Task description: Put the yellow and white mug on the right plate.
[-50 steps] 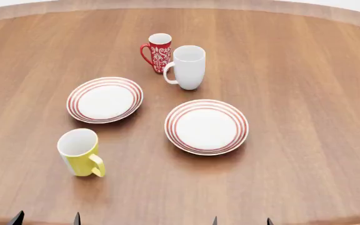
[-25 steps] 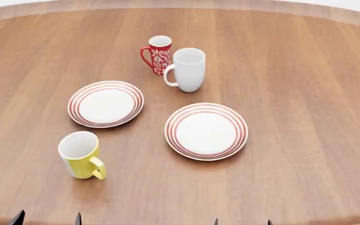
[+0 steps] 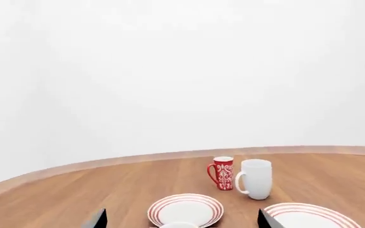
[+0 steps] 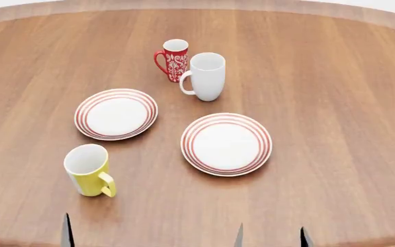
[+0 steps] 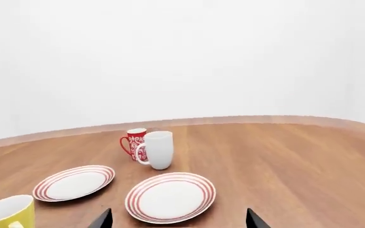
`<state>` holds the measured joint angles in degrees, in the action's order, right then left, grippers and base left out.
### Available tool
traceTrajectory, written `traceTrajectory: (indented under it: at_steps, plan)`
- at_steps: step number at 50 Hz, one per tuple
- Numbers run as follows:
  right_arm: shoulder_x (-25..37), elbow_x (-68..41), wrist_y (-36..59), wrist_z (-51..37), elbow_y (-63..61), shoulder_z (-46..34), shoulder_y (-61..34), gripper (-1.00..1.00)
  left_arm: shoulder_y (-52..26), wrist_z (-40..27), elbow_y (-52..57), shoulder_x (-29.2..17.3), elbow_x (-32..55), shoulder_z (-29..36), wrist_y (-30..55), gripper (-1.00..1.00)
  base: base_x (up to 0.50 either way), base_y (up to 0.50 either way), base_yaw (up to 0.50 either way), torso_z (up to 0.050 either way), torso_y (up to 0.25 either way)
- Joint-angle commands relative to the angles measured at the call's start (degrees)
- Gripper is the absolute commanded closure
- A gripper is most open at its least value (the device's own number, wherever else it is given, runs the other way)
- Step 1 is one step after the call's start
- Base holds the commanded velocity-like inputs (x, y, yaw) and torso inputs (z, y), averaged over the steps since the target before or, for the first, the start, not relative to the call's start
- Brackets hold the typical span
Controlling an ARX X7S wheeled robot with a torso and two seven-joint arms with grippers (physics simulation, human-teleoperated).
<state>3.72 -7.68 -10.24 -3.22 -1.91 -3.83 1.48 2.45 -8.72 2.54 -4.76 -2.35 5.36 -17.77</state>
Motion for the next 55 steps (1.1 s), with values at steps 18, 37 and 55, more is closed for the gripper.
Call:
traceTrajectory:
  at_steps: [18, 37, 55]
  plan:
    - [0.65, -3.28, -27.83, 2.63, -2.69, -1.01, 2.85, -1.0, 3.46, -7.32, 4.72, -1.36, -9.26, -0.01, -22.47, -1.0, 0.0, 0.11, 0.0, 0.0, 0.0]
    - [2.24, -2.95, -27.89, 1.45, -2.88, -3.0, 3.11, -1.0, 3.4, -7.88, 4.42, -2.79, -9.01, 1.79, -21.33, -1.0, 0.02, 0.33, 0.0, 0.0, 0.0]
    - [3.53, -2.69, -26.87, 0.64, -2.54, -4.6, 2.99, -1.0, 3.35, -8.44, 3.93, -3.83, -9.06, 3.35, -21.18, -1.0, 0.5, -0.05, 0.0, 0.0, 0.0]
